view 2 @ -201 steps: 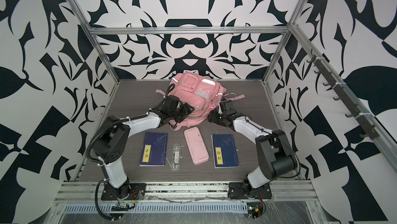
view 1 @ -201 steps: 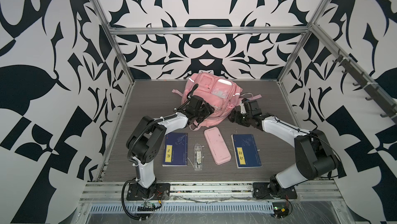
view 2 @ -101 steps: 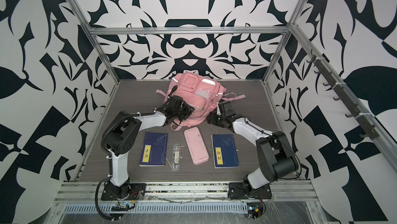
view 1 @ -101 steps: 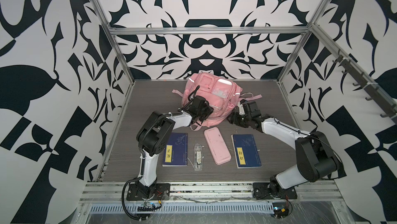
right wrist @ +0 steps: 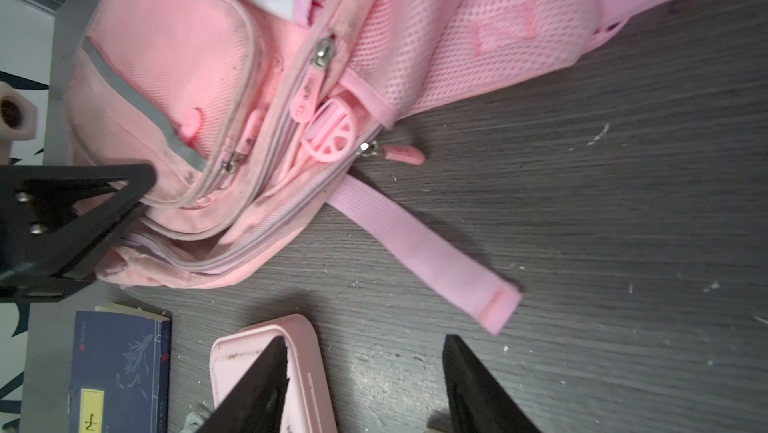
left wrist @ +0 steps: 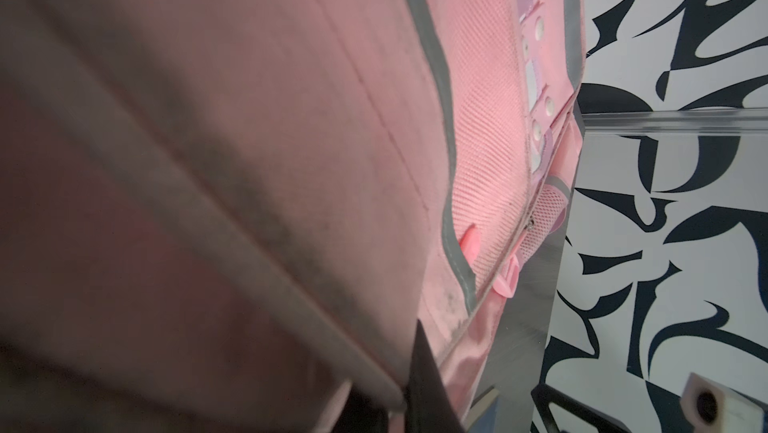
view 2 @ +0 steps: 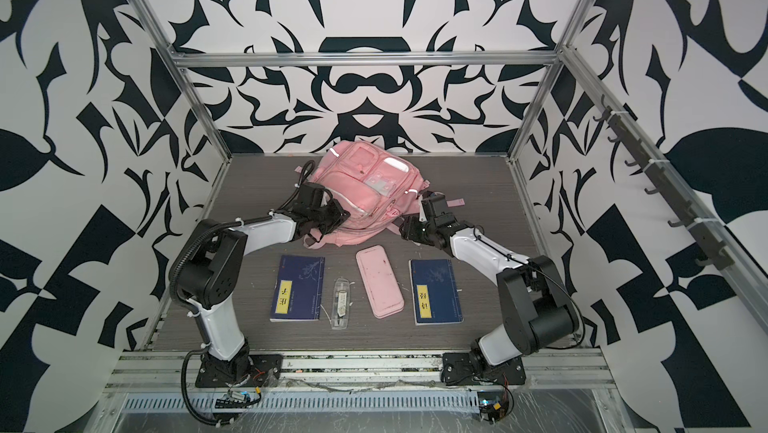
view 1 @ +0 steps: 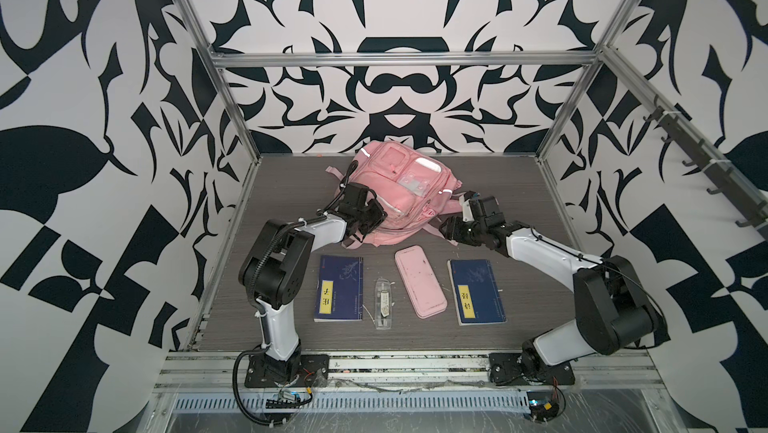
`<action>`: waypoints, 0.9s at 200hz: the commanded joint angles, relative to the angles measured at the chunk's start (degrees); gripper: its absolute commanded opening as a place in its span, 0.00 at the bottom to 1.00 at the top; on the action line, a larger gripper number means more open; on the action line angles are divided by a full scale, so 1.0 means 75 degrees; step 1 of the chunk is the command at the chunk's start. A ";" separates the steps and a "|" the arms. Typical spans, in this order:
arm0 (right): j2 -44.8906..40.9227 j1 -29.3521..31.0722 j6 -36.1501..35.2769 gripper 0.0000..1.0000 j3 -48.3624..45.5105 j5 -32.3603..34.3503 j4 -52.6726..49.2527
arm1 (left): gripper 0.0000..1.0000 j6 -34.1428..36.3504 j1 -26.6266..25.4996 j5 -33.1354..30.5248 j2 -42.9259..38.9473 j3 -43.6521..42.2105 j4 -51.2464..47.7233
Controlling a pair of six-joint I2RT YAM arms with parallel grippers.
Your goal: Pack the student bag
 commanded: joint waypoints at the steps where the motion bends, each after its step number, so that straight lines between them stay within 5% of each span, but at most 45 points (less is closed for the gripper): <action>1: 0.0261 0.0062 -0.0231 0.62 0.0291 -0.0022 0.0430 | 0.00 0.1615 0.0320 0.0474 -0.0283 0.0637 -0.1187; 41: 0.0840 0.0380 -0.0745 0.60 0.0531 -0.0024 0.1455 | 0.00 0.2724 0.0616 0.0532 -0.0228 0.1462 -0.2428; 88: 0.1948 0.0745 -0.1746 0.38 0.1347 0.0549 0.1278 | 0.00 0.2908 0.0737 0.0899 -0.0018 0.1931 -0.2718; 180: 0.2917 0.0972 -0.2845 0.37 0.1905 0.1678 0.0991 | 0.00 0.2534 0.0865 0.1241 0.0111 0.1557 -0.2294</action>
